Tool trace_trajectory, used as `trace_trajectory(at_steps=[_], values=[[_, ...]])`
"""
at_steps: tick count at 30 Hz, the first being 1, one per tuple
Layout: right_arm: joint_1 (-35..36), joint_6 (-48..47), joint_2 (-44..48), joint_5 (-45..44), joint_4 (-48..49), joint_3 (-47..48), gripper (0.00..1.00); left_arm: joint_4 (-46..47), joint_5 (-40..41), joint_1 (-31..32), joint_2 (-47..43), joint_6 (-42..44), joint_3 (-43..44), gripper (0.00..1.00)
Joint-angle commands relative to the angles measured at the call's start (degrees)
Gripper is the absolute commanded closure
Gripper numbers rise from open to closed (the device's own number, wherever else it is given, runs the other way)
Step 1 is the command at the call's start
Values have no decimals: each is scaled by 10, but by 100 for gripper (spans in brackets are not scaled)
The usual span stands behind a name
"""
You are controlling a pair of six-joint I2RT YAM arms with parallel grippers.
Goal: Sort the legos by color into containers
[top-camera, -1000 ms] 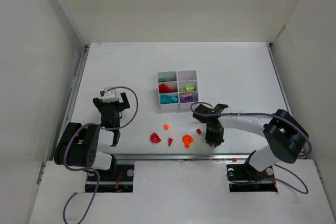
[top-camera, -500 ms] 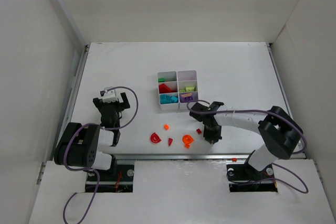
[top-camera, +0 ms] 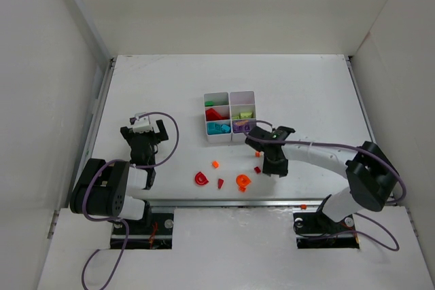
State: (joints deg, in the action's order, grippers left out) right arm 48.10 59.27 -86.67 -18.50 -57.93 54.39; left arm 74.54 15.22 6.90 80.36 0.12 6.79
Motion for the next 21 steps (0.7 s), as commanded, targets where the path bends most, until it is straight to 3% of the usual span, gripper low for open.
trace_trajectory(at_steps=[1,3,8,17,21], values=[[5,-34,12,-37,7,66,55,143,-1,-4,-11,-7,14,0],[5,-70,1,-51,22,90,43,143,-1,-4,-11,-7,14,0],[-19,-118,-46,-47,80,124,30,143,-1,-4,-11,-7,14,0],[-36,-136,-61,-30,153,78,28,143,-1,-4,-11,-7,14,0],[-57,-163,-49,-6,235,34,31,143,-1,-4,-11,-7,14,0]])
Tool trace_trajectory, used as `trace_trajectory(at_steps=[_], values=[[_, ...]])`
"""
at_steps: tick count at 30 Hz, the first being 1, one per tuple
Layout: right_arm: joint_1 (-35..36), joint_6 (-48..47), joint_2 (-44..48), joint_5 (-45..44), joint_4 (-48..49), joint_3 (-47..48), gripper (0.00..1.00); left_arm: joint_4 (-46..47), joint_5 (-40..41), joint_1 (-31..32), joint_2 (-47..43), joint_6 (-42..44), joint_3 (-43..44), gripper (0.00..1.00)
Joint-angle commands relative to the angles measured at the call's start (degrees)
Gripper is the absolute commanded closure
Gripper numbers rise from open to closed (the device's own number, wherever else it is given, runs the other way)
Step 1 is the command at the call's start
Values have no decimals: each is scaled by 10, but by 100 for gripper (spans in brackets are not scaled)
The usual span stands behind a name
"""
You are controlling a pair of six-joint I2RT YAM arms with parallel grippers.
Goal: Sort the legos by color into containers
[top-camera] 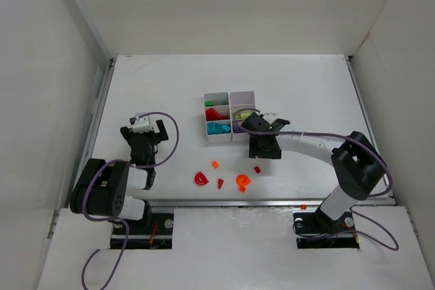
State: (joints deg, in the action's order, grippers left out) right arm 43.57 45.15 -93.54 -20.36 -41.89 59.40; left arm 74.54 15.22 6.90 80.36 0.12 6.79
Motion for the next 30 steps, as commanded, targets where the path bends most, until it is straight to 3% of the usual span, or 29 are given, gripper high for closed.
trace_trajectory(at_steps=[1,4,10,15,20,27,30], values=[[-12,-28,20,13,91,-16,33,143,-1,-4,-11,-7,14,0],[-12,-49,-14,19,91,-4,39,143,-1,-4,-11,-7,14,0],[-12,-89,-61,19,102,34,41,143,-1,-4,-11,-7,14,0],[-12,-76,-67,26,97,19,48,138,-1,-4,-11,-7,14,0],[-12,-76,-67,45,98,13,63,126,-1,-4,-16,-13,14,0],[-12,-76,-39,45,87,2,59,132,26,12,-16,-13,14,0],[-12,-76,-45,45,81,7,63,132,26,12,-16,-13,14,0]])
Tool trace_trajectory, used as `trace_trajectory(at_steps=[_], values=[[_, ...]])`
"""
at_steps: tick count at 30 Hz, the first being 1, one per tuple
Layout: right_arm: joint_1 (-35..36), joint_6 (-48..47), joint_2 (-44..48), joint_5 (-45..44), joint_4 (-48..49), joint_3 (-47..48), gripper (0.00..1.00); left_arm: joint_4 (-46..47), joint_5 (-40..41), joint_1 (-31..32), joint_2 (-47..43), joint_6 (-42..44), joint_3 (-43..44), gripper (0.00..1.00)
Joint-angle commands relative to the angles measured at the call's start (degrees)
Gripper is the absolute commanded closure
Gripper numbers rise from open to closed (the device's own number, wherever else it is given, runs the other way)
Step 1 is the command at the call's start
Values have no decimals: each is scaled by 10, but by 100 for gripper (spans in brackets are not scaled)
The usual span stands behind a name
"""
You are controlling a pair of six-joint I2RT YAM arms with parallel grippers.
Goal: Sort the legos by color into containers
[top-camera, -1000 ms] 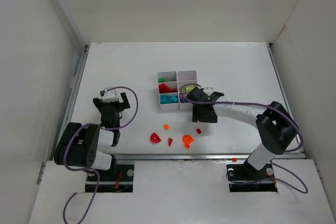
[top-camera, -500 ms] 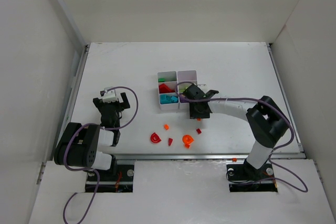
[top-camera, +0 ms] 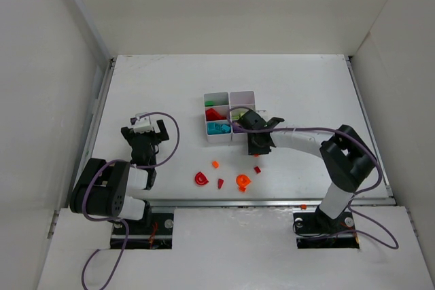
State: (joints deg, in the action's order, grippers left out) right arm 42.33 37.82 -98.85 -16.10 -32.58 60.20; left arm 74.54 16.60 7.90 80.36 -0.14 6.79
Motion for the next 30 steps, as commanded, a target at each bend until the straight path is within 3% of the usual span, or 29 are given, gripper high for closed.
trace_trajectory(at_steps=[1,3,4,5,16,22,24,25,26,27,28,30], values=[[0,-3,8,3,-12,-1,72,132,12,2,-16,-10,14,0],[0,-3,13,3,-12,-1,85,132,12,2,-16,-10,14,0],[0,-3,19,3,-3,-6,96,132,12,2,-16,-10,14,0],[0,-3,25,8,-3,-6,100,132,12,2,-16,-10,14,0],[6,-28,152,-21,-47,-1,100,142,12,2,-16,-5,14,0],[6,-102,163,-85,-101,145,100,164,-24,9,-48,33,-4,0],[-9,-134,117,-99,-101,221,100,74,-33,25,-107,55,25,0],[-27,-158,75,-99,-101,268,100,-92,-113,25,-170,119,91,0],[-36,-169,74,-90,-101,269,100,-191,-175,25,-191,176,91,0],[-45,-179,54,-83,-95,305,100,-287,-240,25,-201,235,171,0],[-60,-192,15,-69,-89,319,100,-441,-336,25,-201,280,207,0],[-72,-201,-16,-57,-80,340,100,-511,-339,25,-194,286,270,0]])
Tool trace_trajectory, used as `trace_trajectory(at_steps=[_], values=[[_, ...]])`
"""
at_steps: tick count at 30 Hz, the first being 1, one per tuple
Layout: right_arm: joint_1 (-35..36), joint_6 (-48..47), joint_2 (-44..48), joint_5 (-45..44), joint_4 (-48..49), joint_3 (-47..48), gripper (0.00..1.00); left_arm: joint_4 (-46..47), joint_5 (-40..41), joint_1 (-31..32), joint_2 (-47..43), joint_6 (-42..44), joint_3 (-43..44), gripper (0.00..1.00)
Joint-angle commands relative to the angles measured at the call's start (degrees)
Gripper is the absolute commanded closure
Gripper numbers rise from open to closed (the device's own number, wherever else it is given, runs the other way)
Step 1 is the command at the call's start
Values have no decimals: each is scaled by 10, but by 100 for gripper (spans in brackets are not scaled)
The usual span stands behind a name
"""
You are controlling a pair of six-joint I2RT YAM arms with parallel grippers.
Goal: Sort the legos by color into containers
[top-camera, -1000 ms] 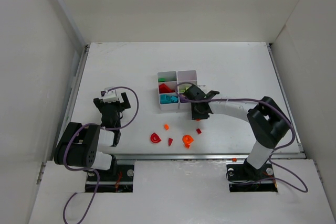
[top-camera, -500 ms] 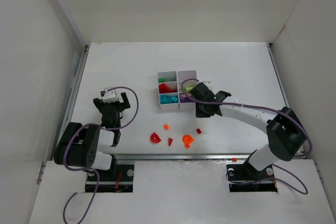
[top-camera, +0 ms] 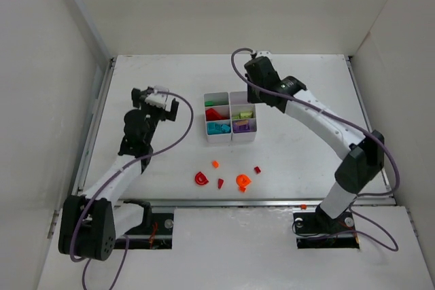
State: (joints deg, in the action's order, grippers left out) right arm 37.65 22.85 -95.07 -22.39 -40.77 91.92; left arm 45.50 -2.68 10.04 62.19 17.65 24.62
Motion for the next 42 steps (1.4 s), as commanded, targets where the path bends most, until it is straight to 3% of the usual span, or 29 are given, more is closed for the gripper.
trace_trajectory(at_steps=[1,12,20,22,23,27,29,37,42], values=[[-30,-56,-74,6,19,29,100,-232,-132,3,-12,69,103,0],[-50,-103,-147,53,38,100,100,-358,-123,8,76,86,217,0],[-45,-103,-154,71,25,117,100,-371,-54,39,86,98,232,0],[-40,-103,-160,79,19,117,90,-371,-54,39,74,103,226,0],[-35,-103,-160,79,19,117,72,-371,-54,45,62,103,219,0],[-29,-108,-155,79,13,117,32,-403,-79,66,37,135,213,0],[-23,-108,-148,79,8,117,25,-421,-85,74,31,141,213,0],[-18,-113,-85,79,39,69,21,-436,42,165,-29,85,188,0],[-18,-113,-110,84,58,56,21,-436,110,209,-52,64,168,0]])
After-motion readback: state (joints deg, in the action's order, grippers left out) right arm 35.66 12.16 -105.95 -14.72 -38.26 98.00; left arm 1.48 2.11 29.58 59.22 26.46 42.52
